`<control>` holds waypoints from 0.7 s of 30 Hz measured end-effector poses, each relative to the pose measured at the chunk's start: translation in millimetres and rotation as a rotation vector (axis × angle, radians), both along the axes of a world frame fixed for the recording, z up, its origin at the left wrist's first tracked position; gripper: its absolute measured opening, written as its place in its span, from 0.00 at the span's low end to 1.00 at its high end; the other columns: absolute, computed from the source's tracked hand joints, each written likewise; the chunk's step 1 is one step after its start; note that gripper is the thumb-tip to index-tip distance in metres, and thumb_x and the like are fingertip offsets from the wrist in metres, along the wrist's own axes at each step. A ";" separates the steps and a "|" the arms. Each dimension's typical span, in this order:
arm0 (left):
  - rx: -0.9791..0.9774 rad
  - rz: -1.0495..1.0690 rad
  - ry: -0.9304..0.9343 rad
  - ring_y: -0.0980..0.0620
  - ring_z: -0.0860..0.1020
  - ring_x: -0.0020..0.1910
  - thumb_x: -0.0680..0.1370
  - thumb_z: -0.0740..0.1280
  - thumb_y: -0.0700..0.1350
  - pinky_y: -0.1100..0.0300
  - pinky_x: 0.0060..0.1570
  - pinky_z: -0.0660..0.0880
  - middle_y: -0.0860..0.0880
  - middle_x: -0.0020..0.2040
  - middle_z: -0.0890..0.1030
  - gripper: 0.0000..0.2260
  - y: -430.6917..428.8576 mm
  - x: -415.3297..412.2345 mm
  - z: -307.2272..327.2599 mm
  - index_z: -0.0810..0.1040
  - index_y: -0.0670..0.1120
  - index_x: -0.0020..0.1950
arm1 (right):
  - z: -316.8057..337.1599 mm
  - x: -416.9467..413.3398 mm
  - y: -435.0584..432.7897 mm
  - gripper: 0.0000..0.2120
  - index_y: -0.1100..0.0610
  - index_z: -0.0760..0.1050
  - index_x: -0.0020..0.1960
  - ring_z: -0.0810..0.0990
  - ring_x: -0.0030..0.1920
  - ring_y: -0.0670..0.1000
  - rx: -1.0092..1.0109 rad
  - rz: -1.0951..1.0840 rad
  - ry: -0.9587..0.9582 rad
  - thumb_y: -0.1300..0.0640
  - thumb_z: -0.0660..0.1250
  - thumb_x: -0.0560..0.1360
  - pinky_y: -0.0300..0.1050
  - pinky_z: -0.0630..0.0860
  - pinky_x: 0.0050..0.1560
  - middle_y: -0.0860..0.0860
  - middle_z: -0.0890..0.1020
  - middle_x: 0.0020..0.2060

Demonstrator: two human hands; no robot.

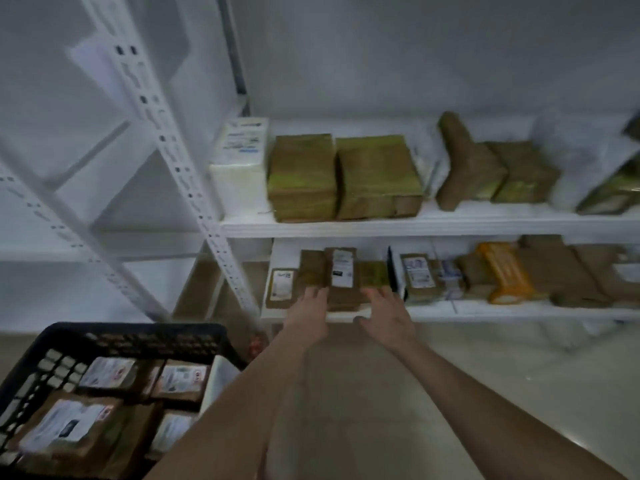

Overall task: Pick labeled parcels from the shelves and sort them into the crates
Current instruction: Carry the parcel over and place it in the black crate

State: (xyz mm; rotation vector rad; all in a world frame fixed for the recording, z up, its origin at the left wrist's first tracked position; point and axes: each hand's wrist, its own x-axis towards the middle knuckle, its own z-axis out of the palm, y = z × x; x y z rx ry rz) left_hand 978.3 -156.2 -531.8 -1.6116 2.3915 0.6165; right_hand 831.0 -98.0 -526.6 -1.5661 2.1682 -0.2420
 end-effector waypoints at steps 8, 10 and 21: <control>-0.145 -0.265 0.034 0.43 0.67 0.68 0.75 0.68 0.47 0.49 0.61 0.73 0.46 0.74 0.59 0.33 65.6 -204.4 54.9 0.56 0.48 0.76 | 50.0 -189.6 101.1 0.23 0.49 0.67 0.69 0.67 0.67 0.59 -0.129 -0.249 -0.006 0.51 0.65 0.74 0.51 0.68 0.66 0.53 0.67 0.65; -0.175 -0.305 0.080 0.43 0.68 0.68 0.76 0.66 0.46 0.48 0.61 0.72 0.46 0.74 0.60 0.30 86.7 -255.6 68.5 0.58 0.48 0.75 | 64.6 -233.7 128.2 0.21 0.50 0.67 0.67 0.67 0.65 0.59 -0.149 -0.284 0.024 0.53 0.63 0.75 0.50 0.66 0.64 0.53 0.68 0.65; -0.288 -0.552 0.251 0.46 0.68 0.67 0.77 0.63 0.46 0.51 0.59 0.73 0.47 0.73 0.61 0.25 166.0 -466.3 135.2 0.61 0.48 0.74 | 121.9 -415.4 213.2 0.24 0.52 0.63 0.70 0.65 0.67 0.58 -0.226 -0.493 0.095 0.54 0.63 0.75 0.50 0.66 0.64 0.54 0.66 0.67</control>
